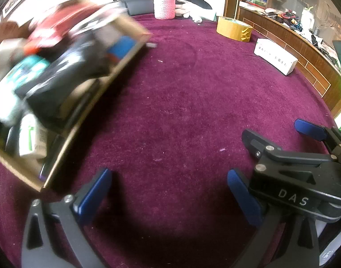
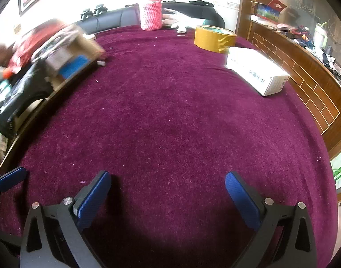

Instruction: Organize objects

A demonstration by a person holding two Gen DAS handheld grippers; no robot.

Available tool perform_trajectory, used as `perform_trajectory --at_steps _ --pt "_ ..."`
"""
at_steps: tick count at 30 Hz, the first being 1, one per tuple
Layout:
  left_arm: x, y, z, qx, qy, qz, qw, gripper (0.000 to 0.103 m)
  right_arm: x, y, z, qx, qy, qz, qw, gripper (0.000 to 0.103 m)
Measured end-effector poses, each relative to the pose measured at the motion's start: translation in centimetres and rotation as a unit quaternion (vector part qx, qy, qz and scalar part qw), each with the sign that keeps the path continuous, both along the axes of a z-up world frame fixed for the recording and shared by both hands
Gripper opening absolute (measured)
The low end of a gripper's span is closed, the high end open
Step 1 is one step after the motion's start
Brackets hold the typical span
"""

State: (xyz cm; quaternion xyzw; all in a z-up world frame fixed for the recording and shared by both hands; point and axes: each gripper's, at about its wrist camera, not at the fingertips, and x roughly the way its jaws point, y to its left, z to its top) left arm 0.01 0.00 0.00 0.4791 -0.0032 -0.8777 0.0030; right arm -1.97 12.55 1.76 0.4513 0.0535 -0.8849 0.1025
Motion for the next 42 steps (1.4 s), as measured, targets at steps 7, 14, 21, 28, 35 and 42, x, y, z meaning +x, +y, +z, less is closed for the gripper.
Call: perform_trajectory --at_steps 7,14,21,28,35,42 --pt "-0.01 -0.01 0.00 0.000 0.000 0.000 1.0000 0.103 0.06 0.05 -0.05 0.000 0.001 0.000 1.000 0.103" --pt "0.09 0.14 0.09 0.000 0.001 0.000 1.0000 0.103 0.20 -0.02 0.05 0.001 0.001 -0.001 1.000 0.103" --pt "0.04 -0.07 -0.05 0.000 0.001 0.000 1.0000 0.103 0.17 -0.05 0.01 0.001 0.002 0.001 1.000 0.103" --pt "0.03 -0.07 -0.04 0.000 0.000 0.000 1.0000 0.103 0.07 -0.06 -0.03 0.000 0.002 0.003 1.000 0.103" --pt "0.15 -0.14 -0.10 0.000 0.000 0.000 1.0000 0.103 0.00 -0.03 -0.03 -0.001 0.002 0.006 1.000 0.103" --pt "0.14 -0.14 -0.09 0.000 0.000 0.001 1.0000 0.103 0.05 -0.01 -0.01 -0.001 0.002 0.006 1.000 0.103"
